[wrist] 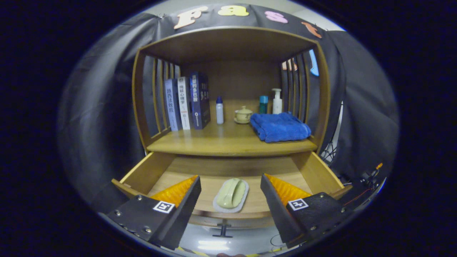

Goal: Pull open the drawer, take out the items inside it, and place them on the countertop above the cabinet.

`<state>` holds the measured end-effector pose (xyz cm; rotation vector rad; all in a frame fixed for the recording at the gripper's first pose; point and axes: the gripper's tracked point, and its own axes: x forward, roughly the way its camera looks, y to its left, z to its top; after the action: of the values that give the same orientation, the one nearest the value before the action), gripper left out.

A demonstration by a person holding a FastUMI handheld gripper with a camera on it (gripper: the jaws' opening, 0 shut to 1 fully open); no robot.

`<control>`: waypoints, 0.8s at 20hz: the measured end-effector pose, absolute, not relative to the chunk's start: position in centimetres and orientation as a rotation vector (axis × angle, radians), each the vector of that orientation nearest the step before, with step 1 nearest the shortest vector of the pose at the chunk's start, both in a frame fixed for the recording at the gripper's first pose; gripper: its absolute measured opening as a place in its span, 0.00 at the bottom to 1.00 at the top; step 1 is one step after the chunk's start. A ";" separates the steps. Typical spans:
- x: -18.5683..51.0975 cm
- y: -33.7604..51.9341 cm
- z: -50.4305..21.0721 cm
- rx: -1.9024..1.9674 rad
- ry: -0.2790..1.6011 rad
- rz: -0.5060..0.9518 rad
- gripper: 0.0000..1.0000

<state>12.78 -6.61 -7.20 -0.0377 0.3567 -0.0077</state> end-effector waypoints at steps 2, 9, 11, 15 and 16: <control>14.6 -6.5 -8.6 -0.044 0.438 -0.012 1.00; 17.3 -6.2 -13.7 -0.021 0.643 -0.029 0.91; 18.5 -6.4 -14.4 0.034 0.664 -0.033 0.83; 19.9 -9.0 -17.1 0.026 0.733 -0.132 0.62; 19.6 -8.5 -17.9 0.047 0.756 -0.110 0.52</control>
<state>19.62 -8.48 -17.93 0.0471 0.7557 -0.1100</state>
